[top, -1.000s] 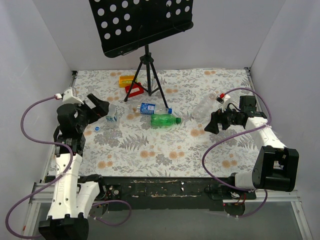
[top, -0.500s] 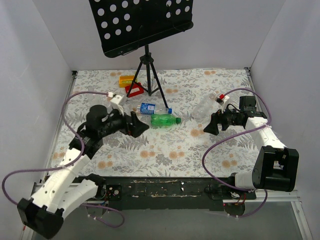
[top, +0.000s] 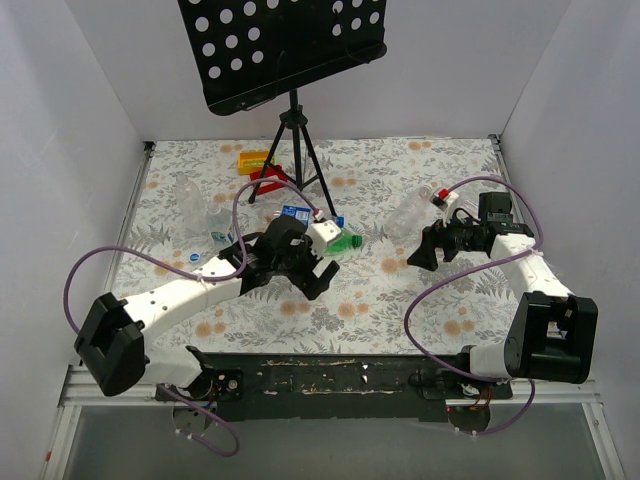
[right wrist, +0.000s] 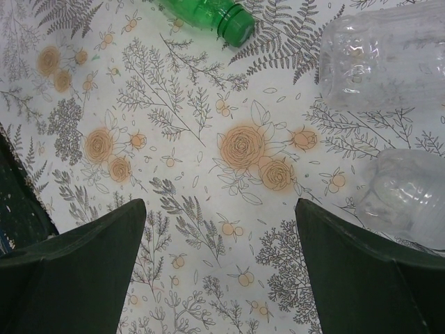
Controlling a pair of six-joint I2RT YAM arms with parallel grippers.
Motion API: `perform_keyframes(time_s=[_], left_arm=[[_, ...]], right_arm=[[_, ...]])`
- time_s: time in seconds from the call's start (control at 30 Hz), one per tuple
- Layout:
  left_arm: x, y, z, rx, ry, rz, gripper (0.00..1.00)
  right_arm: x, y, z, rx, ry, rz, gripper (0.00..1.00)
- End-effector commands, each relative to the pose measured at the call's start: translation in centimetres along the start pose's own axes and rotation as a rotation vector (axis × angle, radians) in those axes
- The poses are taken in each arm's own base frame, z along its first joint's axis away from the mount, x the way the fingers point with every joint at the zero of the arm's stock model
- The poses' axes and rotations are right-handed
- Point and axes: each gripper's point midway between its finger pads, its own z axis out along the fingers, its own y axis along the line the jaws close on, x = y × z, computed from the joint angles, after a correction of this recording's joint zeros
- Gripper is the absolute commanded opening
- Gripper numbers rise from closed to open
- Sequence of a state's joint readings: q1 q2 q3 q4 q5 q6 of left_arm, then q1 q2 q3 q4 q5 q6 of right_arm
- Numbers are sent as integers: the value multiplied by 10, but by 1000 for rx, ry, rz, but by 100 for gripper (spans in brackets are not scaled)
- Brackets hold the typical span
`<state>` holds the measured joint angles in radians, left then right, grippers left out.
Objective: Unscrew the bottle caps
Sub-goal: Pick up the plastic bottle at the center of the board.
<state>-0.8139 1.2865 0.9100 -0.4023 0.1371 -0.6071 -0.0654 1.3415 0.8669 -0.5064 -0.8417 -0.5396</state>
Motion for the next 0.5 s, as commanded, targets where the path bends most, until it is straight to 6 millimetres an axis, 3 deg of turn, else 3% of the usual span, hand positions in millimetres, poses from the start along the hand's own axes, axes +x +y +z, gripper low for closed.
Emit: perform_keyframes(time_s=[0.0,0.2,0.47], left_arm=[[-27,10,4,-5,-19,220,98],[-24,18,26,26,55,377,98],[-38,35,40,62,29,405,98]], right_arm=[[-11,1,-3,-15,-25,-26,96],[-10,1,-3,-19,-21,-23,96],[-11,2,-3,-19,-23,-26,96]])
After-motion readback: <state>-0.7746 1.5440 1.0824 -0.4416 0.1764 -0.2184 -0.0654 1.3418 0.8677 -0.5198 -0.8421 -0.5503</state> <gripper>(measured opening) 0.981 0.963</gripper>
